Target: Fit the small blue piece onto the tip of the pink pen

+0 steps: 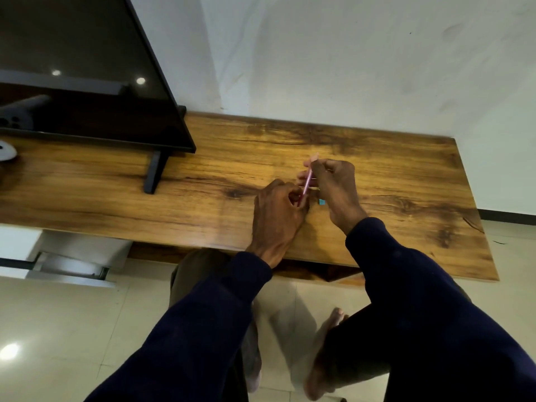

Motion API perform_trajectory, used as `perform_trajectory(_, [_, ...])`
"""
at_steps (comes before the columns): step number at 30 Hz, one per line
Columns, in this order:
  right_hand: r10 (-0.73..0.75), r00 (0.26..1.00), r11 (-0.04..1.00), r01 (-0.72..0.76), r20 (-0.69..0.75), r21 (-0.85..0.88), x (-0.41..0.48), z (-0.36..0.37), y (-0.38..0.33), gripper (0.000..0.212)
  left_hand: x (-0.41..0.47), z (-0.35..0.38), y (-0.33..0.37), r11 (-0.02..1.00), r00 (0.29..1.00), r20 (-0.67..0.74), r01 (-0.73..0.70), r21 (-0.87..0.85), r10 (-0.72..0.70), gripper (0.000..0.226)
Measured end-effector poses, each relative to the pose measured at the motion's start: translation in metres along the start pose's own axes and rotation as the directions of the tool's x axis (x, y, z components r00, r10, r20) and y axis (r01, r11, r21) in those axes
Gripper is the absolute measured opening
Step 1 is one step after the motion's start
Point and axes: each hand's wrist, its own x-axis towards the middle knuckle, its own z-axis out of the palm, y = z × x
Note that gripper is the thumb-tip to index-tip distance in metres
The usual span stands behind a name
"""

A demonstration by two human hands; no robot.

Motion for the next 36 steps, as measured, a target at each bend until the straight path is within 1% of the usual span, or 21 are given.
perform_trajectory(2, [0.081, 0.995, 0.975, -0.090, 0.054, 0.202, 0.001, -0.004, -0.007, 0.026, -0.003, -0.005, 0.002, 0.989, 0.999, -0.006, 0.040, -0.140, -0.041, 0.015])
perform_trajectory(4, [0.128, 0.986, 0.901, -0.162, 0.109, 0.403, 0.004, -0.007, -0.013, 0.023, -0.007, -0.010, -0.001, 0.939, 0.988, 0.004, 0.149, -0.310, -0.156, 0.011])
perform_trajectory(5, [0.162, 0.979, 0.846, -0.202, 0.124, 0.493, 0.005, -0.007, -0.017, 0.023, -0.008, -0.012, -0.003, 0.884, 0.970, 0.040, 0.235, -0.404, -0.240, 0.011])
perform_trajectory(7, [0.227, 0.961, 0.732, -0.276, 0.159, 0.623, 0.007, -0.008, -0.022, 0.027, -0.009, -0.016, -0.004, 0.695, 0.907, 0.174, 0.408, -0.592, -0.385, 0.016])
perform_trajectory(8, [0.242, 0.953, 0.684, -0.302, 0.185, 0.664, 0.008, -0.008, -0.024, 0.033, -0.010, -0.018, -0.004, 0.604, 0.875, 0.245, 0.469, -0.644, -0.418, 0.018])
perform_trajectory(9, [0.246, 0.947, 0.648, -0.319, 0.207, 0.691, 0.008, -0.008, -0.025, 0.040, -0.010, -0.018, -0.005, 0.547, 0.852, 0.299, 0.510, -0.664, -0.431, 0.019])
perform_trajectory(11, [0.241, 0.943, 0.612, -0.333, 0.231, 0.717, 0.008, -0.008, -0.026, 0.052, -0.008, -0.018, -0.006, 0.488, 0.826, 0.367, 0.553, -0.675, -0.428, 0.019])
perform_trajectory(13, [0.235, 0.941, 0.592, -0.338, 0.244, 0.732, 0.007, -0.009, -0.027, 0.057, -0.007, -0.017, -0.008, 0.447, 0.808, 0.406, 0.578, -0.683, -0.426, 0.016])
perform_trajectory(15, [0.224, 0.942, 0.562, -0.335, 0.251, 0.756, 0.005, -0.009, -0.028, 0.055, -0.006, -0.017, -0.009, 0.435, 0.801, 0.431, 0.591, -0.680, -0.415, 0.014])
perform_trajectory(18, [0.185, 0.957, 0.532, -0.289, 0.225, 0.796, 0.005, -0.014, -0.030, 0.049, -0.007, -0.018, -0.012, 0.435, 0.805, 0.454, 0.591, -0.680, -0.383, 0.019])
perform_trajectory(22, [0.137, 0.963, 0.465, -0.270, 0.232, 0.843, 0.006, -0.015, -0.036, 0.045, -0.003, -0.019, -0.013, 0.434, 0.801, 0.451, 0.595, -0.677, -0.394, 0.022])
perform_trajectory(25, [0.106, 0.969, 0.443, -0.249, 0.225, 0.861, 0.006, -0.013, -0.037, 0.044, -0.002, -0.020, -0.012, 0.440, 0.809, 0.446, 0.584, -0.682, -0.383, 0.022])
perform_trajectory(31, [0.073, 0.972, 0.462, -0.231, 0.222, 0.856, 0.007, -0.016, -0.036, 0.050, -0.003, -0.019, -0.011, 0.460, 0.821, 0.432, 0.568, -0.683, -0.373, 0.023])
perform_trajectory(36, [0.013, 0.972, 0.562, -0.200, 0.233, 0.803, 0.005, -0.018, -0.036, 0.048, -0.002, -0.019, -0.007, 0.450, 0.818, 0.450, 0.573, -0.685, -0.357, 0.025])
